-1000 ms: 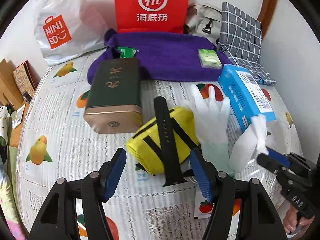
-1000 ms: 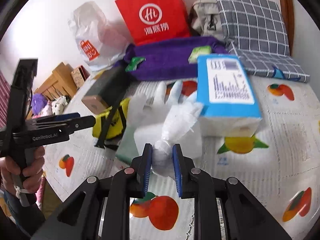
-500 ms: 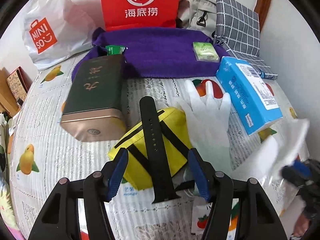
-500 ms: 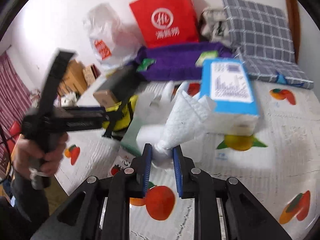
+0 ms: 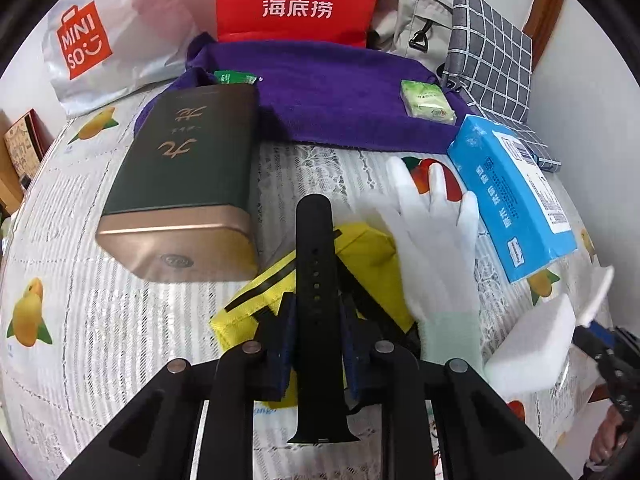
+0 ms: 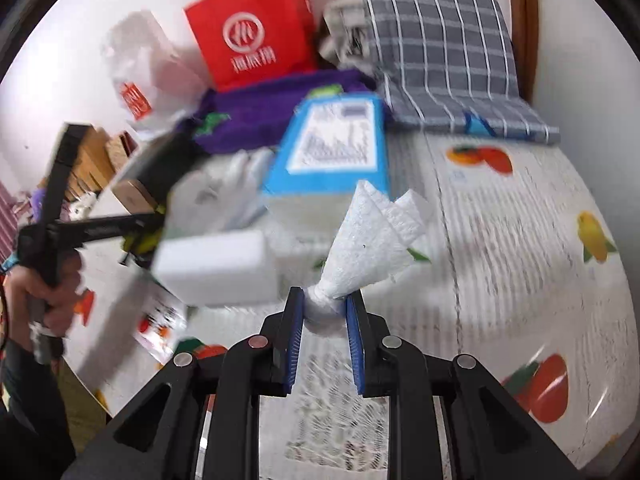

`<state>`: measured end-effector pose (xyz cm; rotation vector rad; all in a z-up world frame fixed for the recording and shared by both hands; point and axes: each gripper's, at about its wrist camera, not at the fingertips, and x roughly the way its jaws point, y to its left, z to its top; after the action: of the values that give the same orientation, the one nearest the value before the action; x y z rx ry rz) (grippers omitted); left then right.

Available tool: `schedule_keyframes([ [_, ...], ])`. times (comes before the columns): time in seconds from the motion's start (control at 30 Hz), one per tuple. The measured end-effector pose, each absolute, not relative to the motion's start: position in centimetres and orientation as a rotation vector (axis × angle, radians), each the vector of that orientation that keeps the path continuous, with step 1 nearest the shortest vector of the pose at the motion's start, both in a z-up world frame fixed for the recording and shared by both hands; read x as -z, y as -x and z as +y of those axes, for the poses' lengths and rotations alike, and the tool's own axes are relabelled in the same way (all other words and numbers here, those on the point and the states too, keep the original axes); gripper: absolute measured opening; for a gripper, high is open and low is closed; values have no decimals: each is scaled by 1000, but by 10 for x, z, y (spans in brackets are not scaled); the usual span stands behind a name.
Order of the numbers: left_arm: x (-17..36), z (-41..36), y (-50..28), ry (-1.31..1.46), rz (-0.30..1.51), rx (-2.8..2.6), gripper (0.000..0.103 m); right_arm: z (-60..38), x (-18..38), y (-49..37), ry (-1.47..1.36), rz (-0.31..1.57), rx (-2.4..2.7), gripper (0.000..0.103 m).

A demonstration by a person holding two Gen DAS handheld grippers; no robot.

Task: Organize soft objects

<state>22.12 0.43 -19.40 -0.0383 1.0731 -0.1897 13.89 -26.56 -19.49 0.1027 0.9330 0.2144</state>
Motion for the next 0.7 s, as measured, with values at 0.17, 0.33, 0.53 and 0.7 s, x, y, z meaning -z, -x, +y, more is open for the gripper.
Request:
schedule_keyframes([
  [0.17,200,4,-225,55,1069,182,21,-259,214,-144,-80,973,-203,24],
  [0.33,203,5,-227,76,1045,181,20,-253,223,-146,-92,981,-200,27],
  [0.53,196,14,-223,111,1038,183,20,-246,220,-148,-42,963,-173,22],
  [0.7,180,19,-214,98,1022,169,20,-251,207,-142,-49,941,-171,22],
])
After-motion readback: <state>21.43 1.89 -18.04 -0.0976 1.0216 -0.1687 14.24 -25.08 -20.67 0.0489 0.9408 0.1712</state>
